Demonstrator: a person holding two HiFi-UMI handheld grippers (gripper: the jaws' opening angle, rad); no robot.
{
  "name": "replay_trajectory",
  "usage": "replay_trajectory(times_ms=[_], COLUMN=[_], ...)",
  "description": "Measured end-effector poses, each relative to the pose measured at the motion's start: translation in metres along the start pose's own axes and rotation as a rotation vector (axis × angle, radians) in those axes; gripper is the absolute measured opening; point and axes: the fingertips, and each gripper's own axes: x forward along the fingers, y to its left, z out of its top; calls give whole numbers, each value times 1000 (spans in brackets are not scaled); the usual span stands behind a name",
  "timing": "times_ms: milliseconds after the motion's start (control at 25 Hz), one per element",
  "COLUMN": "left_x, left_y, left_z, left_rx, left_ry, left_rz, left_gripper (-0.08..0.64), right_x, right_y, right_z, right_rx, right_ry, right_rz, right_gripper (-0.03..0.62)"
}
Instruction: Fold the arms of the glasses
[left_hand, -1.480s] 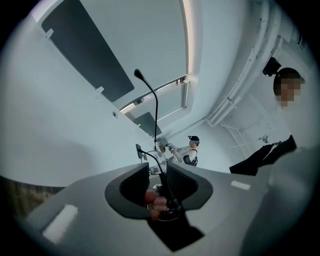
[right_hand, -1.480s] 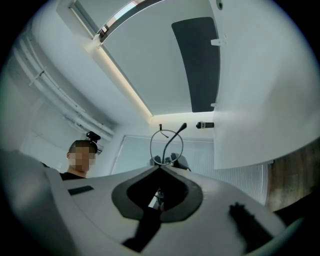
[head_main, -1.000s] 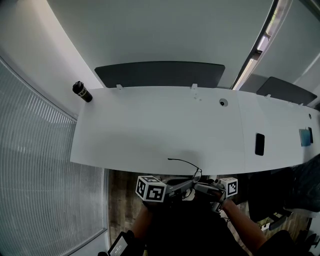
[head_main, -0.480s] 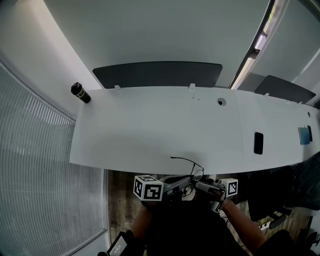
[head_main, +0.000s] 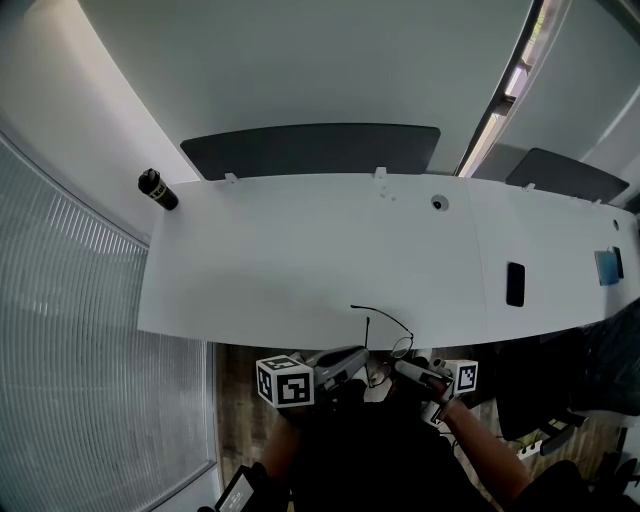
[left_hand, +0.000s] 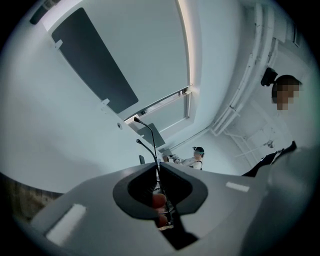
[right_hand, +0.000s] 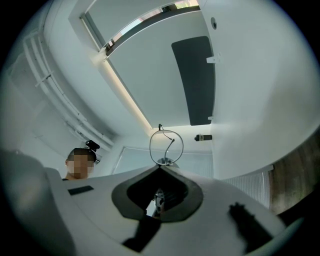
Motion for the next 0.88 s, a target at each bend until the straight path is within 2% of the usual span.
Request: replay_trajectory(times_ms=[480,600,880], left_x=[-19,-21,-24], left_y=[4,4,7], left_z=[19,24,35], left_rx=[15,69,46], left_ry=[-129,-126,-114], left_rz=[-7,13,-7], left_gripper=[26,26,20], right_x=[-4,-8,-4], right_y=[-5,-4,3], right_z=[23,32,48], right_rx=[-23,-27,-55], right_ry=[-96,-131,-186], right_rz=[-1,-3,-2], right_gripper=[9,9,9])
